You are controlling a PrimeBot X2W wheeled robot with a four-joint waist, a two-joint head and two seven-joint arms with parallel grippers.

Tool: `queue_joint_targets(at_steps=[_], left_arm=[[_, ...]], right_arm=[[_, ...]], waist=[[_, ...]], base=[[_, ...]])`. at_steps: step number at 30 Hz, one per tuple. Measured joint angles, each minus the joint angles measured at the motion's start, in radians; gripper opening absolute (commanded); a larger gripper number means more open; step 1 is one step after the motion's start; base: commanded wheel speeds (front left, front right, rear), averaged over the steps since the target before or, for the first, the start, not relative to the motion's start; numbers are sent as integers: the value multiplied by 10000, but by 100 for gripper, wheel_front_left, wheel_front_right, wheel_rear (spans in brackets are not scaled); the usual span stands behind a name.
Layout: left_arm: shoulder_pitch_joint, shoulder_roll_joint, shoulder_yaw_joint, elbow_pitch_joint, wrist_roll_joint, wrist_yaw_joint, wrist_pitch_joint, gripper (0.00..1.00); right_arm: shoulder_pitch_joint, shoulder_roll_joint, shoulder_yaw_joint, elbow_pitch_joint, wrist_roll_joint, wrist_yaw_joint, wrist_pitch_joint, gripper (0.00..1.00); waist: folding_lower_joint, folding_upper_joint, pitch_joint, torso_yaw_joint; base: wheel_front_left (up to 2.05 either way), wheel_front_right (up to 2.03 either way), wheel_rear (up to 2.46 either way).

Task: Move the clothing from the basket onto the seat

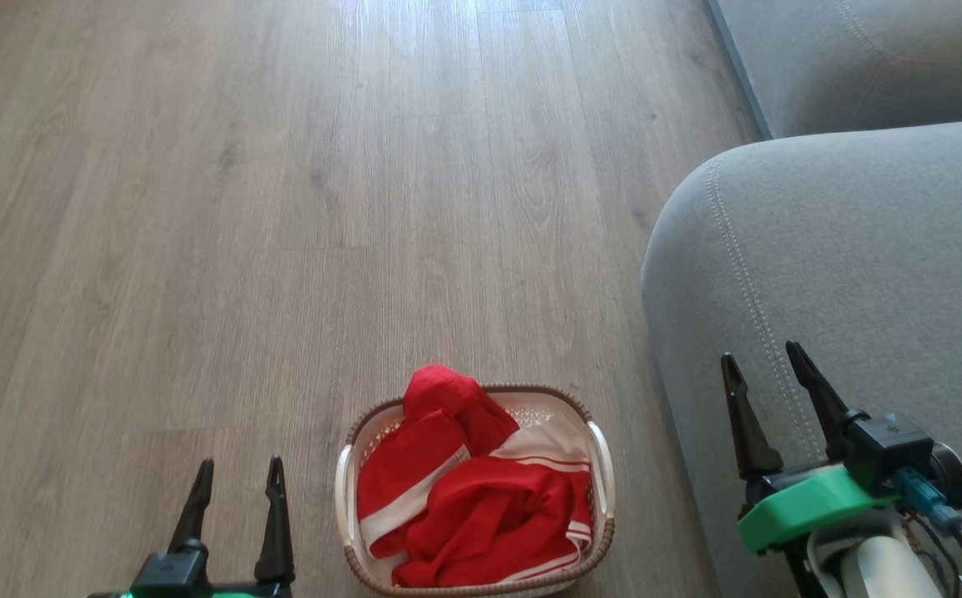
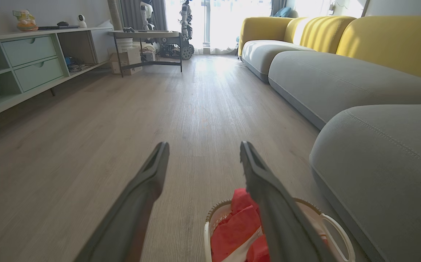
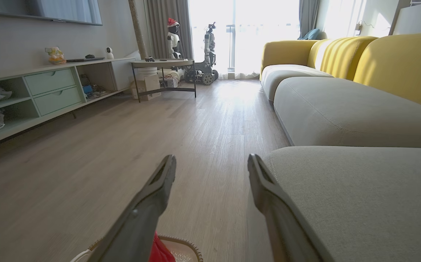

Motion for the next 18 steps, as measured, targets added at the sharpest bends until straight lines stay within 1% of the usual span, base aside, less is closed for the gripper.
queue_joint_targets(at_steps=[12, 18], left_arm=[[-1, 2, -12, 2, 0, 0, 0, 100], [-45, 4, -146, 98, 42, -13, 0, 100]], right_arm=[[0, 0, -27, -19, 0, 0, 0, 100], [-3, 4, -249, -178, 0, 0, 0, 100]], waist=[[0, 0, 76, 7], [0, 0, 310, 39]], base=[[0, 0, 0], [0, 0, 0]])
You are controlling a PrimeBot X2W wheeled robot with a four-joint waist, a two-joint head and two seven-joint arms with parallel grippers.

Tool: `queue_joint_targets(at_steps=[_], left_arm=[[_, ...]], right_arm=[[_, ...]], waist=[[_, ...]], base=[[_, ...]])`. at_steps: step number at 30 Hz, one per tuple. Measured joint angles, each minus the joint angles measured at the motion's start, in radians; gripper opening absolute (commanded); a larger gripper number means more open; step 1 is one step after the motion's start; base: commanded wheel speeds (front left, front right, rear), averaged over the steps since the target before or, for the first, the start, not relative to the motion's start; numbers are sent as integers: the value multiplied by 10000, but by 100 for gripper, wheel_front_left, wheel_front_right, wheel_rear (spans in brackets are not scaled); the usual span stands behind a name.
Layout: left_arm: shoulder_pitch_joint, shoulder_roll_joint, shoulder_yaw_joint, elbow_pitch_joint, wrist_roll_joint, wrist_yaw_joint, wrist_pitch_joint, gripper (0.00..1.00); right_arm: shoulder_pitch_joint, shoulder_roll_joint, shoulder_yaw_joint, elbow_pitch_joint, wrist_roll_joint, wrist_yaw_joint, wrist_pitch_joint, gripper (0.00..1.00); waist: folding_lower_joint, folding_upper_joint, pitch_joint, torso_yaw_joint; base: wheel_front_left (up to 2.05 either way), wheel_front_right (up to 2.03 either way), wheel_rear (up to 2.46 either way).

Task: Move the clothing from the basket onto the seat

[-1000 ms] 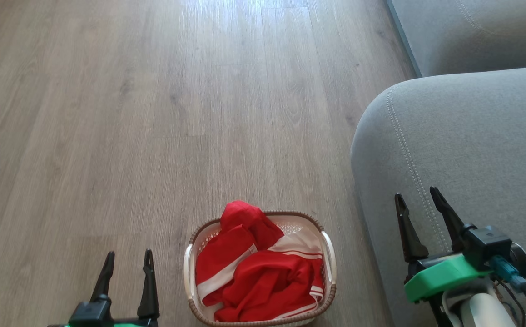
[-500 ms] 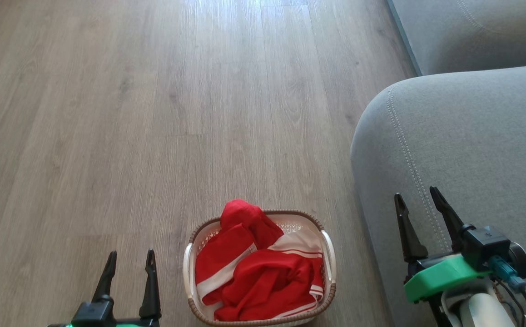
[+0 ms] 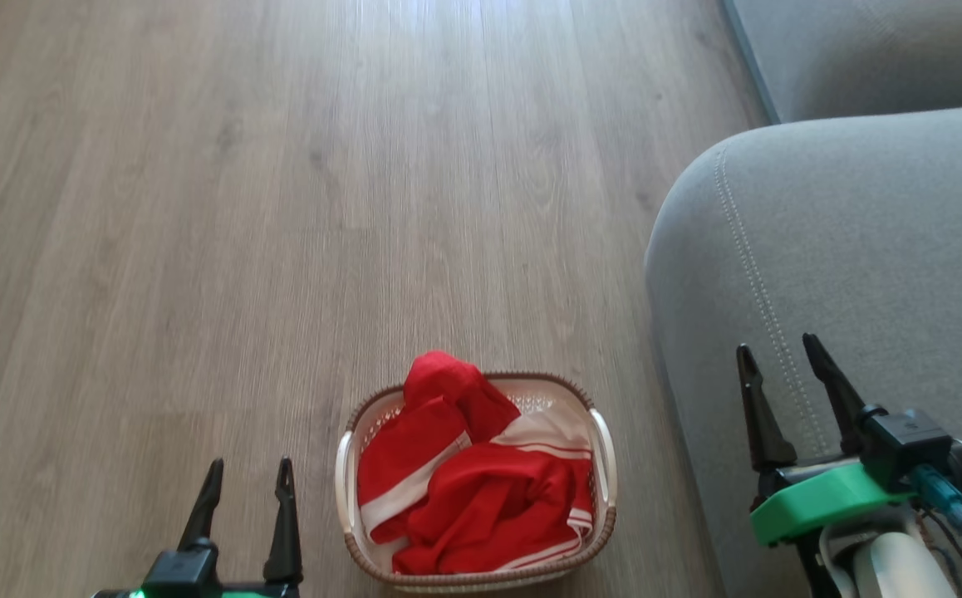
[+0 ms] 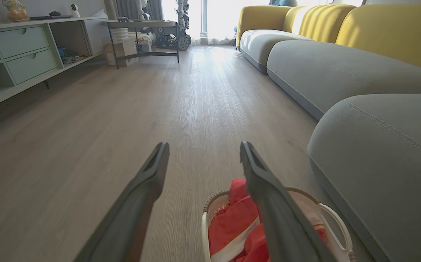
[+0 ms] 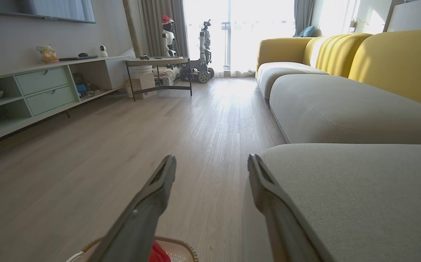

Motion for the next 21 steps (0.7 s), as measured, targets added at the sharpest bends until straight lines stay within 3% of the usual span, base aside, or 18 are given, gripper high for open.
queue_joint_targets(at_steps=[9, 21], left_arm=[[-1115, 2, -681, 577, 107, -226, 0, 100], [-3795, -2, -2548, 2821, -117, -508, 0, 100]], right_arm=[[-213, 12, -608, -460, -276, 0, 0, 100], [-1521, 15, -1260, -1735, -493, 0, -6, 100]], waist=[[0, 0, 852, 1], [0, 0, 2795, -279]], base=[[0, 0, 0], [0, 0, 0]])
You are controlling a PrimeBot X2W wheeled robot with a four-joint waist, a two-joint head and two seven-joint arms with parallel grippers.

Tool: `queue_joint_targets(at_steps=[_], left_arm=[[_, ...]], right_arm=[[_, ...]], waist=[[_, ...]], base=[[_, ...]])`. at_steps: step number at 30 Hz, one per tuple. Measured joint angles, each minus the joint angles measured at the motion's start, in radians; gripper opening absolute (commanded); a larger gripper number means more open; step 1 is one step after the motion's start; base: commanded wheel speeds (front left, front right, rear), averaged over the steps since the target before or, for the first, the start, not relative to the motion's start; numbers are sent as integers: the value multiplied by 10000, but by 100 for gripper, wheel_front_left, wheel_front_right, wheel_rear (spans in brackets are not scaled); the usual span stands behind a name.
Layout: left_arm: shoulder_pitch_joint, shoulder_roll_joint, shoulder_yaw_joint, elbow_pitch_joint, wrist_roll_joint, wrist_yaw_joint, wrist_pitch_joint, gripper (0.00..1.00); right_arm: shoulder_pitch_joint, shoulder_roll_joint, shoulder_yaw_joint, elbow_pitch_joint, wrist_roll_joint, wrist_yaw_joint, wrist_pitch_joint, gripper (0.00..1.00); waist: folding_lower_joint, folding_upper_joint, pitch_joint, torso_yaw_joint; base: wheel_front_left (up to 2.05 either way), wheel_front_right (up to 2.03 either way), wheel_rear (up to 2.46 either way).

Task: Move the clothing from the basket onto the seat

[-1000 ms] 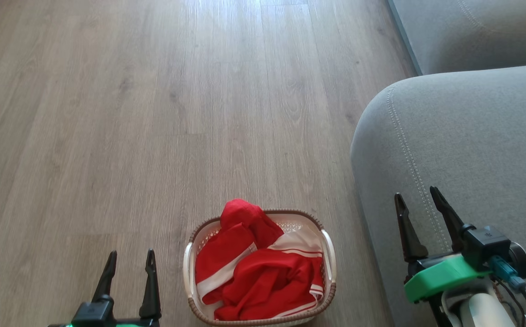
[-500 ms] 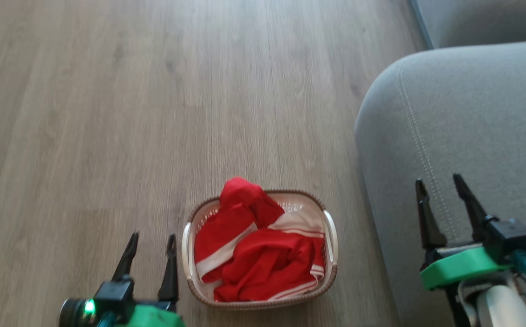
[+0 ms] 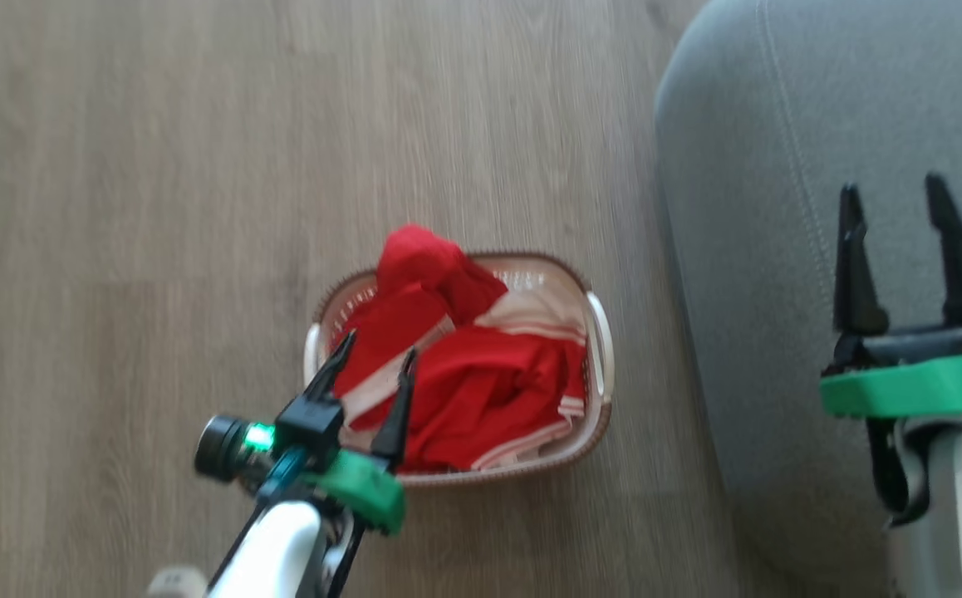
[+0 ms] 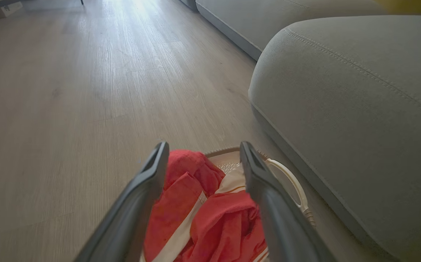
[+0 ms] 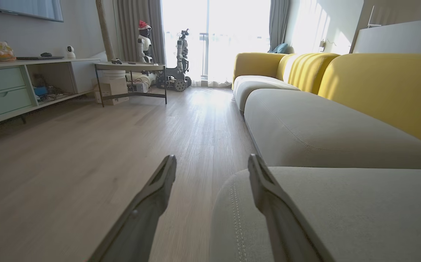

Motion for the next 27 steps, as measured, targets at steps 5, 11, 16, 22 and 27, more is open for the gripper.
queue_joint_targets(at_steps=[5, 11, 16, 22, 27], left_arm=[[-1558, -6, -1011, 1452, -134, -215, 0, 100], [-3705, -38, -2472, 3505, -353, -437, 2, 100], [-4942, -35, -3198, 4629, -506, -460, 17, 100], [-5934, -31, -4019, 5687, -495, -612, 276, 100], [-6640, -23, -4543, 6316, -332, -644, 556, 100]], right_arm=[[-849, -2, -2, -550, 15, 0, -23, 100], [-1899, -4, 100, -1338, 203, 0, -25, 100], [-2330, -6, 357, -1831, 462, 0, -27, 100], [-2619, -6, 506, -2144, 727, 0, -27, 100], [-2673, -6, 673, -2316, 949, 0, -29, 100]], waist=[[0, 0, 1151, -195], [0, 0, 2905, -523], [1, -1, 4077, -825], [2, -1, 5135, -1264], [2, 0, 5726, -1615]], base=[[0, 0, 0], [0, 0, 0], [0, 0, 0], [0, 0, 0], [0, 0, 0]])
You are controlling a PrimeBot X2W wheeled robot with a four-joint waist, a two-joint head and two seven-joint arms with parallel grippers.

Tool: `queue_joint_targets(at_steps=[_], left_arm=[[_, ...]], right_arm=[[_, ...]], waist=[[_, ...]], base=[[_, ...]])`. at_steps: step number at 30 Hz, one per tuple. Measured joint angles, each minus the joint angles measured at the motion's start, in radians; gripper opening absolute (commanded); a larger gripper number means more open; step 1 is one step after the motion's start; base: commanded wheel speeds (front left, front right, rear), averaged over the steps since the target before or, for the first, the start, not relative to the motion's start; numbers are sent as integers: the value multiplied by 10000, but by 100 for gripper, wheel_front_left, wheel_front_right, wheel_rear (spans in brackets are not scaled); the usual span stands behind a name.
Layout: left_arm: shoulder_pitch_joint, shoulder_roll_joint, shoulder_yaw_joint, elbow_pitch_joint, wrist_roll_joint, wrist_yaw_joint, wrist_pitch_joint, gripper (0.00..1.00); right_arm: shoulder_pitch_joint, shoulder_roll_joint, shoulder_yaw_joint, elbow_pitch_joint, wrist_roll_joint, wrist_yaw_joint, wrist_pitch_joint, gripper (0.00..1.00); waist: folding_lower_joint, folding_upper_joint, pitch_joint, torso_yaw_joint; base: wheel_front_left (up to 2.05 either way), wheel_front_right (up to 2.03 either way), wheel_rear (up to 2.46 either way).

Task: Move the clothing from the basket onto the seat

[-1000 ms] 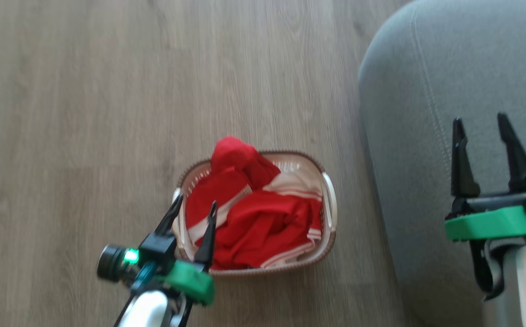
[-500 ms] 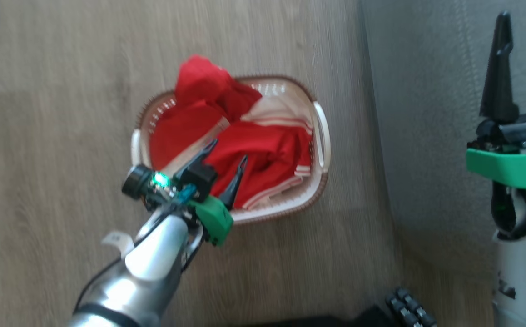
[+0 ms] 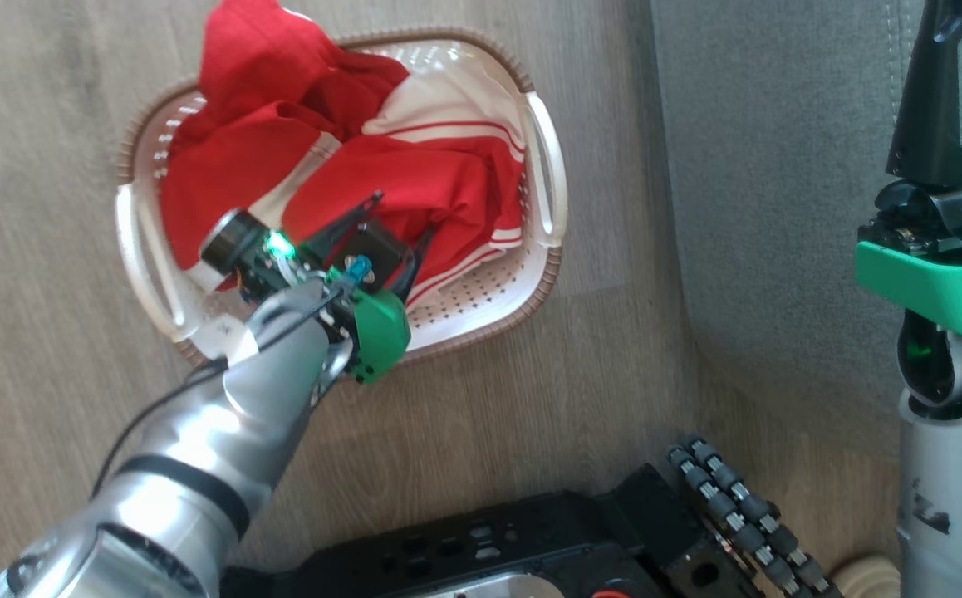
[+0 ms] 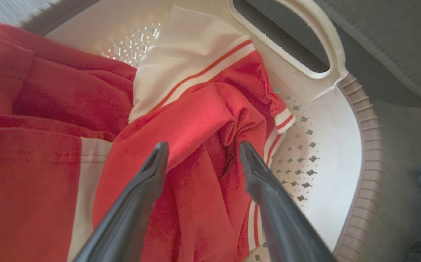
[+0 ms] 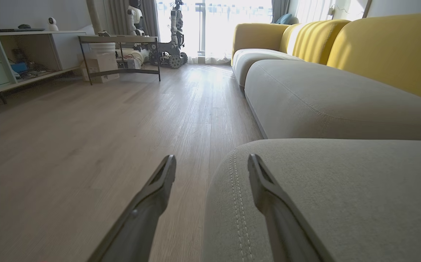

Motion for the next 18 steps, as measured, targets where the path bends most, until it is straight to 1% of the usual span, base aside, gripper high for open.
queue_joint_targets(at_steps=[6, 9, 11, 12, 13, 14, 15, 16, 18], left_arm=[[-1013, 4, -326, 564, 178, 8, 209, 100], [-1180, 19, -523, 895, 180, 6, 612, 100], [-1180, 17, -587, 965, 180, 8, 679, 100], [-1178, 17, -606, 1022, 180, 8, 717, 97], [-1179, 21, -616, 1045, 174, 13, 779, 70], [-1179, 21, -625, 1053, 174, 79, 780, 37], [-1179, 21, -644, 1057, 173, 157, 779, 6], [-1178, 21, -673, 1066, 171, 184, 779, 0], [-1172, 23, -717, 1068, 61, 186, 780, 0]], right_arm=[[-192, 0, 146, -111, 215, 0, 0, 100], [-218, 0, 236, -123, 299, 0, -2, 100], [-219, 0, 236, -123, 301, 0, -2, 100], [-222, 0, 236, -121, 355, 0, -2, 100], [-228, 0, 234, -119, 387, 0, -2, 100], [-236, 0, 234, -119, 408, 0, -4, 100], [-242, 0, 234, -107, 437, 0, -8, 100], [-248, 0, 234, -84, 447, 0, -8, 100], [-274, 0, 236, -48, 453, 0, -10, 100]], waist=[[0, 0, 495, -321], [0, 0, 631, -451], [0, 0, 661, -486], [0, 0, 682, -519], [0, 0, 695, -546], [-1, 0, 701, -567], [0, 0, 691, -583], [0, 0, 663, -594], [-1, 0, 579, -613]], base=[[0, 0, 0], [0, 0, 0], [0, 0, 0], [0, 0, 0], [0, 0, 0], [0, 0, 0], [0, 0, 0], [0, 0, 0], [0, 0, 0]])
